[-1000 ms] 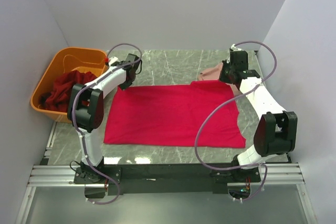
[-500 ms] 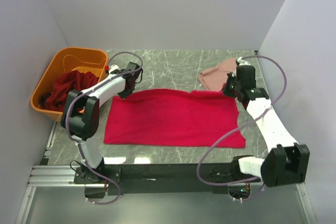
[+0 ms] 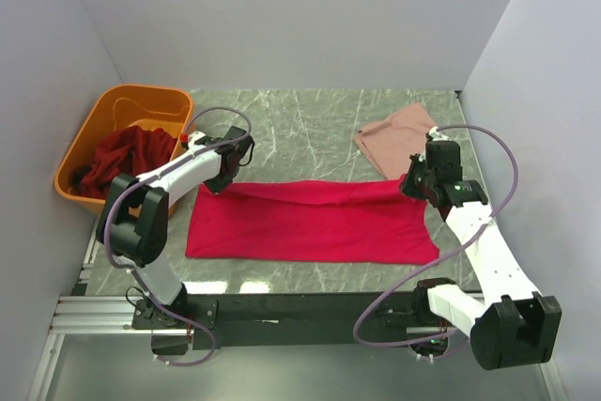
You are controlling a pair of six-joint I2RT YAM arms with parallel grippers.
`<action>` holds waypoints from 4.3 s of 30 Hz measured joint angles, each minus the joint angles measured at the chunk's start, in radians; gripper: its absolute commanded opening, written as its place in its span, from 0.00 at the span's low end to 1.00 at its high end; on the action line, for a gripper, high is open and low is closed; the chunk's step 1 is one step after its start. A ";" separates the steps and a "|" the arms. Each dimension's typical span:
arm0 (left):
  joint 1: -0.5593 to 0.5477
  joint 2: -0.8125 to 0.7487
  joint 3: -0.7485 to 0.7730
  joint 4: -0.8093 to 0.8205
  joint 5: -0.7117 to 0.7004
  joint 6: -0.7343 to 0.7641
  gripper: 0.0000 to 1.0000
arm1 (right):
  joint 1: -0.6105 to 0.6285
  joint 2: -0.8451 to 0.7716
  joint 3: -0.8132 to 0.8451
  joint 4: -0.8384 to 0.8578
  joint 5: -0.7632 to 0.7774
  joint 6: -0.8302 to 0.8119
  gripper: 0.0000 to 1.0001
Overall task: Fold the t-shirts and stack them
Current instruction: Fold the tshirt
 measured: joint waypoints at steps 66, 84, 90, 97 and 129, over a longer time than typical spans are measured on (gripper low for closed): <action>0.075 -0.013 -0.196 0.282 0.203 0.160 0.99 | 0.008 0.305 -0.197 0.199 -0.055 0.283 0.79; -0.047 -0.320 -0.457 -0.021 0.243 -0.003 0.99 | 0.448 0.858 0.418 0.123 -0.003 0.200 0.77; -0.081 -0.352 -0.487 -0.054 0.318 -0.048 0.99 | 0.458 1.166 0.876 0.053 -0.060 0.093 0.77; -0.198 -0.391 -0.519 -0.068 0.432 -0.105 0.99 | 0.422 1.504 1.445 -0.071 -0.126 0.027 0.77; -0.414 -0.276 -0.295 0.258 0.669 0.428 0.99 | 0.374 0.963 0.591 0.045 -0.151 0.144 0.79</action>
